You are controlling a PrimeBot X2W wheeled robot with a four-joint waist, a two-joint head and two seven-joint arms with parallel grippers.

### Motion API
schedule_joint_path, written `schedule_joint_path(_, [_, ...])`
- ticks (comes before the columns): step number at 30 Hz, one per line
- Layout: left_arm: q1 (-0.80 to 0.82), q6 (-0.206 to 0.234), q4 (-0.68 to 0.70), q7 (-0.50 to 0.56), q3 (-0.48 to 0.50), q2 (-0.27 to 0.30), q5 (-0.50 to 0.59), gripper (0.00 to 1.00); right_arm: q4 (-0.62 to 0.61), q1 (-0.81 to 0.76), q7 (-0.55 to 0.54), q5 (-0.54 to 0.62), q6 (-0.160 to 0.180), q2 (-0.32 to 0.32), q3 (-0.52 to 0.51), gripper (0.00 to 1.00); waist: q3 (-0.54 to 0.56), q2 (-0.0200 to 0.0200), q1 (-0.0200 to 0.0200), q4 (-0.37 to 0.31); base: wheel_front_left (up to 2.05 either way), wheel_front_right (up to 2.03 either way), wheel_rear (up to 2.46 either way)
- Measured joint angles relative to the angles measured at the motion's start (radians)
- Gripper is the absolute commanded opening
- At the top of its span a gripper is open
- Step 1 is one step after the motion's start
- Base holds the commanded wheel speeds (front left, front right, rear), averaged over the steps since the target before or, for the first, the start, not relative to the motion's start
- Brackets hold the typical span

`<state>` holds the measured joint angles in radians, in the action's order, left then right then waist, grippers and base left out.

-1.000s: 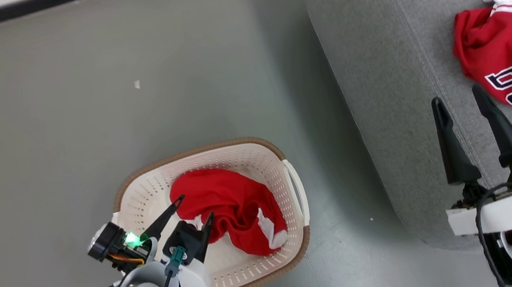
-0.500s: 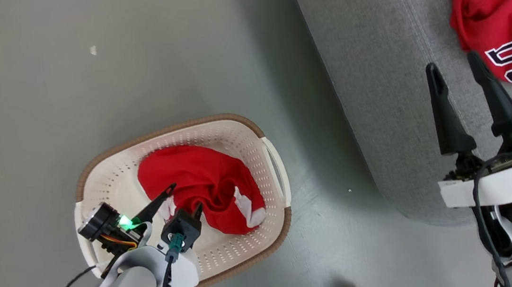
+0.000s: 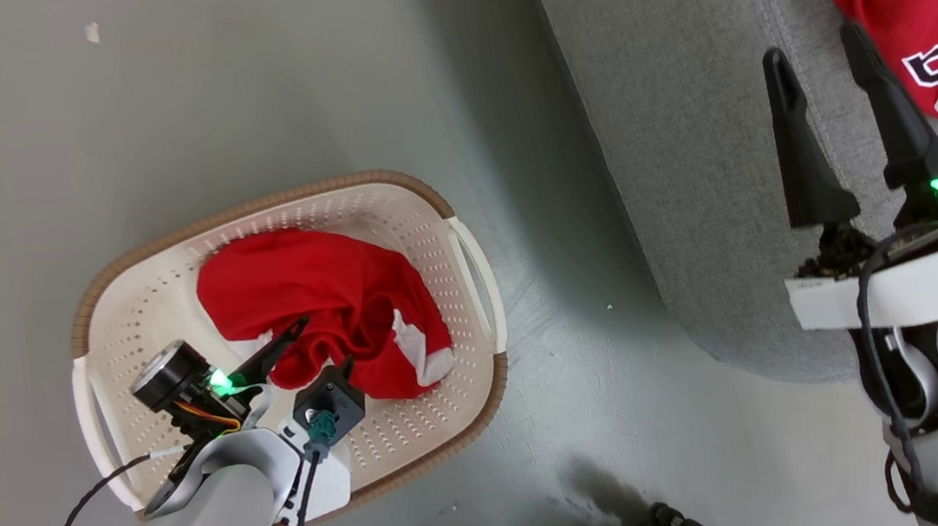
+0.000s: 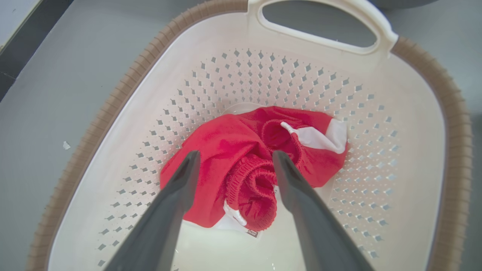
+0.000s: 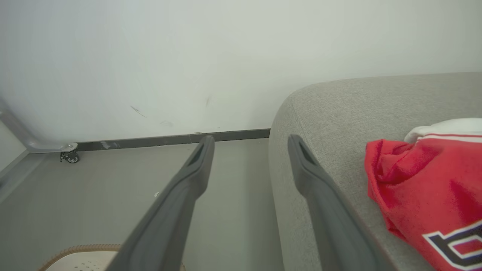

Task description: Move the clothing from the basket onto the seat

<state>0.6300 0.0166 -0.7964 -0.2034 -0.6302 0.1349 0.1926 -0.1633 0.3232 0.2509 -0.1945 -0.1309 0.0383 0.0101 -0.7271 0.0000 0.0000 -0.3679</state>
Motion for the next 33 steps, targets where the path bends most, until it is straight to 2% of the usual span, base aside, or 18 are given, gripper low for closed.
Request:
schedule_joint_path(10, [0.042, 0.008, -0.047, -0.002, -0.034, -0.002, 0.044, 1.00, -0.002, 0.082, 0.000, -0.014, 0.000, 0.000, 0.020, 1.00, -0.067, 0.0000, 0.0000, -0.022, 0.00, 0.00, 0.00])
schedule_joint_path(20, [0.080, 0.053, -0.099, -0.002, -0.039, -0.001, 0.065, 1.00, -0.011, 0.117, 0.001, -0.026, 0.000, 0.000, 0.023, 1.00, -0.125, 0.0000, 0.0001, -0.042, 0.00, 0.00, 0.00])
schedule_joint_path(26, [0.119, 0.096, -0.132, 0.001, -0.027, 0.017, 0.075, 1.00, -0.013, 0.141, 0.001, -0.035, 0.000, 0.000, 0.017, 1.00, -0.155, 0.0000, 0.0001, -0.054, 0.00, 0.00, 0.00])
schedule_joint_path(33, [0.137, 0.103, -0.173, 0.005, -0.024, 0.033, 0.081, 1.00, -0.013, 0.157, 0.001, -0.044, 0.000, 0.000, 0.017, 1.00, -0.185, 0.0000, 0.0000, -0.067, 0.00, 0.00, 0.00])
